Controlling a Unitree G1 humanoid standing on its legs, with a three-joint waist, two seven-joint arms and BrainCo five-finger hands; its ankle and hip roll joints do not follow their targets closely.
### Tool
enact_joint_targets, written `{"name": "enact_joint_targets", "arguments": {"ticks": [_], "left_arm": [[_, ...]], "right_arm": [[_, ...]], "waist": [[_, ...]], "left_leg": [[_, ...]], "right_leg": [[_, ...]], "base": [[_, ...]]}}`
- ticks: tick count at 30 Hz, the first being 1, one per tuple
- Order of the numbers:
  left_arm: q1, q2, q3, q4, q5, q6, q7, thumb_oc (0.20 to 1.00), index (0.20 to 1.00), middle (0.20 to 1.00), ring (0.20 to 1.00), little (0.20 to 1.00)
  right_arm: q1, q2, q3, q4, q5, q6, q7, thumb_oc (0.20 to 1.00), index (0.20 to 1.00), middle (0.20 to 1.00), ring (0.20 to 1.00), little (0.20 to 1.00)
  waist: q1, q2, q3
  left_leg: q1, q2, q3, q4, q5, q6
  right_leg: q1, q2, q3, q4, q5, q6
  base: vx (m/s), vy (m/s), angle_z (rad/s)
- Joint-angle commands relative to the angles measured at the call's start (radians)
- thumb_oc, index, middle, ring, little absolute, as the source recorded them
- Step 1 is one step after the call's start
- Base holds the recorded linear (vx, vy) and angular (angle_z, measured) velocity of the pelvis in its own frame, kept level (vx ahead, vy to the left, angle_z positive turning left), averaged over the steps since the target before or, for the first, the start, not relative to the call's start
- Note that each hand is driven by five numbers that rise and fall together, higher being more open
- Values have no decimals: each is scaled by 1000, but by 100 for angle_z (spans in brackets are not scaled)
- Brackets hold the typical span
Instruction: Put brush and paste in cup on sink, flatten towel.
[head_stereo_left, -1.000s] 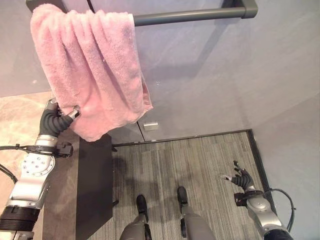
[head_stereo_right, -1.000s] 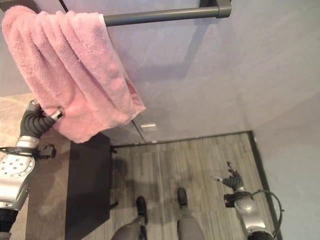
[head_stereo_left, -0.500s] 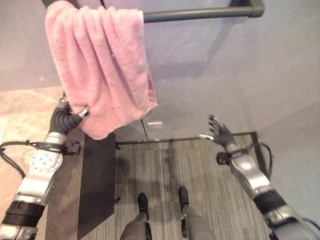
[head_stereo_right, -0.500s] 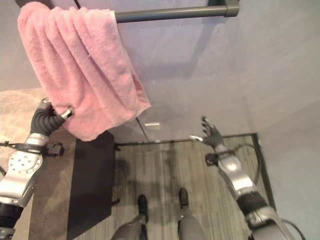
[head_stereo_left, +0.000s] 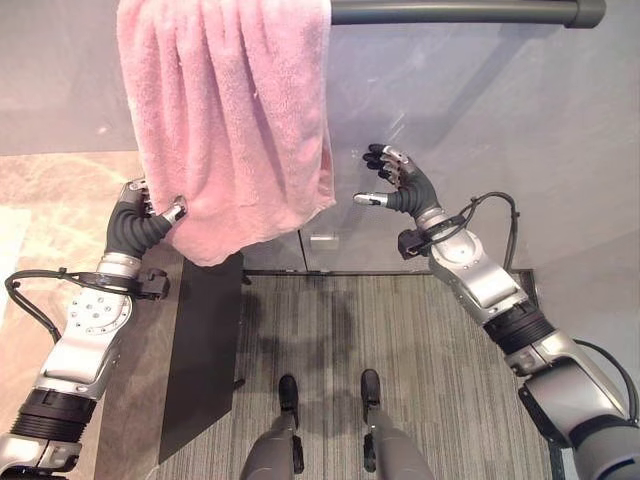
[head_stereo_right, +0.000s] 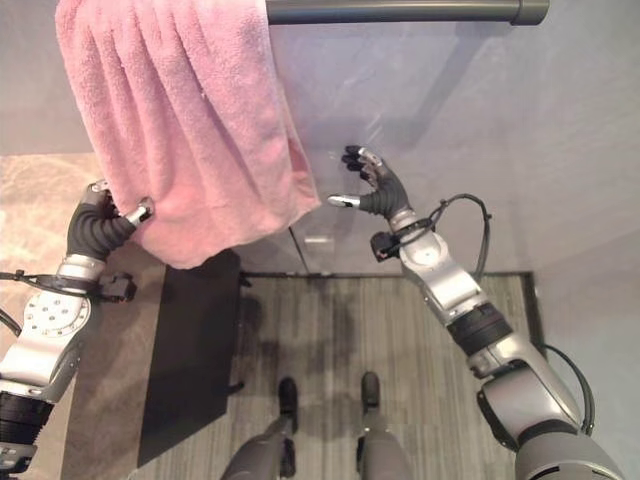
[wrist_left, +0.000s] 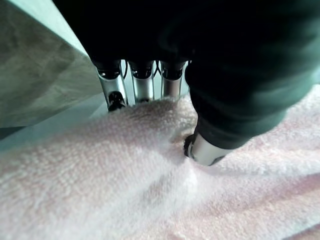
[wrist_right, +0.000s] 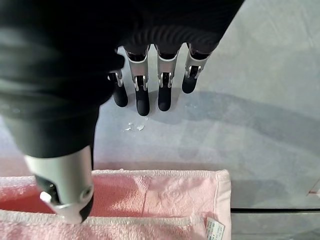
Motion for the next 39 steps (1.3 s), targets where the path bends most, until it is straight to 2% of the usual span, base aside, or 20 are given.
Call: {"name": "enact_joint_targets", "arguments": {"ticks": [1,15,29,30,31,32,33,34,39], "left_arm": [[-11,93,3,-31,-32,-30,19,200,200,200,200,200],[-26,96,-20,-10,-60,-27,18,200,200,200,200,200],[-11,96,8,-33,-51,-27,35,200,200,200,200,200],[-8,95,12,-35,-46,-26,38,200,200,200,200,200],[-8,93,13,-36,-44,-25,39,200,200,200,200,200],[-8,92,15,-36,-40,-26,41,200,200,200,200,200],[-8,92,15,-36,-40,-26,41,200,200,200,200,200],[-9,85,15,-39,-37,-26,42,200,200,200,200,200],[-5,58,16,-28,-26,-23,48,200,200,200,200,200]], "right_arm": [[-97,18,18,-6,9,-33,-22,1000,1000,1000,1000,1000],[-241,106,113,64,66,-14,-4,1000,1000,1000,1000,1000],[-246,94,117,-7,66,-16,-4,1000,1000,1000,1000,1000],[-240,81,112,-19,56,-16,-5,903,903,903,903,903],[-238,79,111,-22,51,-16,-4,683,683,683,683,683],[-237,74,107,-24,43,-16,-7,683,683,683,683,683],[-237,74,107,-25,42,-16,-7,555,555,555,555,555],[-232,70,98,-32,36,-20,-11,200,200,200,200,200],[-211,72,79,-47,23,-23,-17,200,200,200,200,200]], "waist": [[6,-65,-29],[23,-71,-29],[34,-91,-10],[35,-93,-7],[35,-94,-6],[35,-95,-5],[36,-95,-5],[36,-97,-2],[33,-100,0]], "left_leg": [[-15,99,-44,1,46,-100],[1,108,-45,1,44,-103],[-39,100,-66,1,51,-102],[-40,99,-67,1,51,-101],[-42,99,-68,1,51,-101],[-43,100,-68,1,51,-100],[-43,100,-67,1,51,-100],[-45,99,-67,1,52,-100],[-41,102,-65,1,50,-101]], "right_leg": [[-19,-163,20,-2,59,127],[1,-157,14,-2,47,120],[-18,-160,0,-2,51,119],[-19,-162,-1,-2,52,119],[-19,-163,-2,-2,52,119],[-20,-163,-3,-2,52,120],[-20,-163,-3,-2,52,120],[-22,-161,-1,-2,53,120],[-23,-158,2,-2,51,119]], "base": [[0,0,0],[2,-1,0],[-4,0,3],[0,0,0],[0,0,0],[0,0,0],[0,0,0],[0,0,0],[0,0,0]]}}
